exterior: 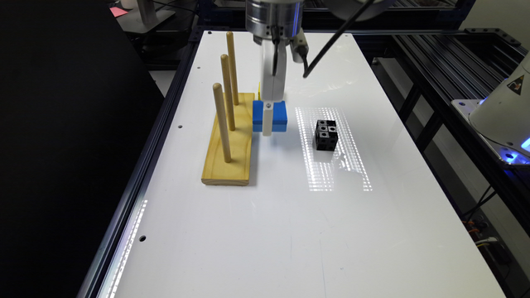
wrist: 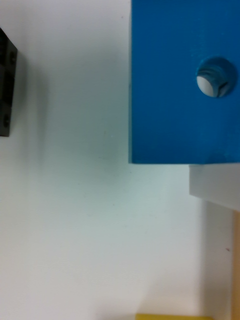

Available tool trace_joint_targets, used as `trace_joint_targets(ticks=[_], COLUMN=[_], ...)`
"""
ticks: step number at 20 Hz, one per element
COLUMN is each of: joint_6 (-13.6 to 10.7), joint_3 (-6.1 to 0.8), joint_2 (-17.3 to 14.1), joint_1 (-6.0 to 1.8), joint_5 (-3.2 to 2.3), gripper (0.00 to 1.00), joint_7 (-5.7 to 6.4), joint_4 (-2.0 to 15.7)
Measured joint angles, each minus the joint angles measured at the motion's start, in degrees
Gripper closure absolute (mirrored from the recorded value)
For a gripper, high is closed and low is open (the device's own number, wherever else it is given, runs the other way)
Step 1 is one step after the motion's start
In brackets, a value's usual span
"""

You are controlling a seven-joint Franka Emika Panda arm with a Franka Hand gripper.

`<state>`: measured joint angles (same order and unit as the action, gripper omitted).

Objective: Pick up blue block.

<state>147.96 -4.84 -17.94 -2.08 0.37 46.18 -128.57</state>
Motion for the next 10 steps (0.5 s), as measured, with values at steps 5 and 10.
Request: trace_joint_targets(ticks=[5, 10], joint_6=[-4.27, -6.34], joint_3=[-0.01, -0.02], joint_2=[4.40, 6.51], joint_1=[0.00, 0.00], joint_5=[0.02, 0.02], gripper=[1.00, 1.00], joint_7=[0.02, 0.03], joint_4=[-0.01, -0.06])
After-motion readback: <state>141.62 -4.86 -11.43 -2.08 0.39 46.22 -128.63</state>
